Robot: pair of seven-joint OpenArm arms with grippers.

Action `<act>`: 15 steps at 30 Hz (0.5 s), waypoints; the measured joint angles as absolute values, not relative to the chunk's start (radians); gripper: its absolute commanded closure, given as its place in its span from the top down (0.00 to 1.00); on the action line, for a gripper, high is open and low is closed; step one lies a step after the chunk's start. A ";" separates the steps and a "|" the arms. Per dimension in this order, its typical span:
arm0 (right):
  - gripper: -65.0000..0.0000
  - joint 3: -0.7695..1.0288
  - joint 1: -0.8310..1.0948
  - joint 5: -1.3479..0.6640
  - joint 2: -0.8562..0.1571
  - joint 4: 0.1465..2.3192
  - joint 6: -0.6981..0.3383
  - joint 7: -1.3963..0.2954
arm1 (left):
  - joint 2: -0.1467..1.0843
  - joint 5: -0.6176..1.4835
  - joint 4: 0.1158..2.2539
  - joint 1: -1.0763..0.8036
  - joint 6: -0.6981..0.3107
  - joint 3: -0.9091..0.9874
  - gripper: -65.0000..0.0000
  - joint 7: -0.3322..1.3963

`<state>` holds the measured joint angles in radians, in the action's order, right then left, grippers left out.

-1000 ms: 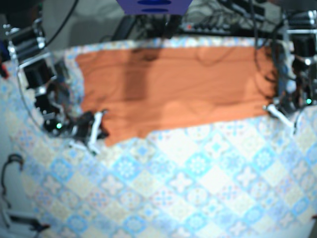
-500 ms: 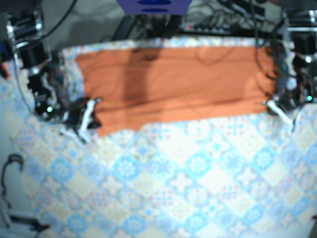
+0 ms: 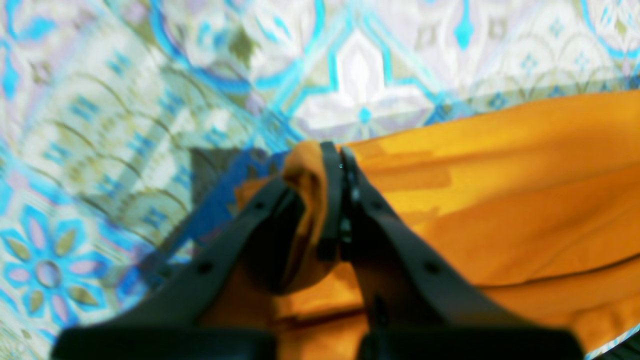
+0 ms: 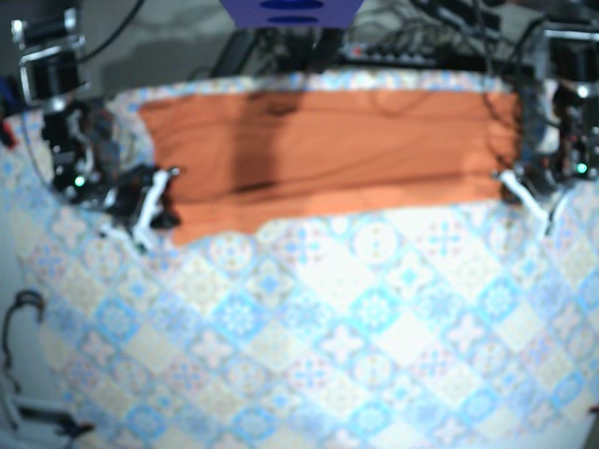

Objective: Fold the T-shirt properly
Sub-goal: 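Pull both held edges toward the robot, folding the shirt over itself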

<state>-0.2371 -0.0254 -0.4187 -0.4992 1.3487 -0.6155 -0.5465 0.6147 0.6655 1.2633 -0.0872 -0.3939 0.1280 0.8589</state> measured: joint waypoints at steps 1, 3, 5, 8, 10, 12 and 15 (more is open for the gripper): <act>0.00 -0.216 -0.010 -0.419 -0.499 1.358 -0.617 -0.547 | 0.615 0.664 1.264 -0.098 -0.394 0.128 0.00 0.847; 0.00 -0.178 0.013 -0.418 -0.499 1.369 -0.617 -0.572 | 0.617 0.671 1.264 -0.113 -0.397 0.128 0.00 0.840; 0.00 -0.154 0.032 -0.419 -0.499 1.383 -0.617 -0.580 | 0.618 0.670 1.264 -0.126 -0.396 0.128 0.00 0.833; 0.00 -0.122 0.059 -0.418 -0.499 1.403 -0.617 -0.581 | 0.617 0.673 1.265 -0.155 -0.402 0.128 0.00 0.796; 0.00 -0.110 0.073 -0.419 -0.499 1.409 -0.617 -0.581 | 0.617 0.671 1.265 -0.171 -0.401 0.128 0.00 0.796; 0.00 -0.110 0.080 -0.419 -0.499 1.409 -0.617 -0.581 | 0.617 0.673 1.265 -0.179 -0.401 0.128 0.00 0.795; 0.00 -0.109 0.093 -0.419 -0.499 1.410 -0.616 -0.581 | 0.617 0.673 1.265 -0.184 -0.402 0.128 0.00 0.791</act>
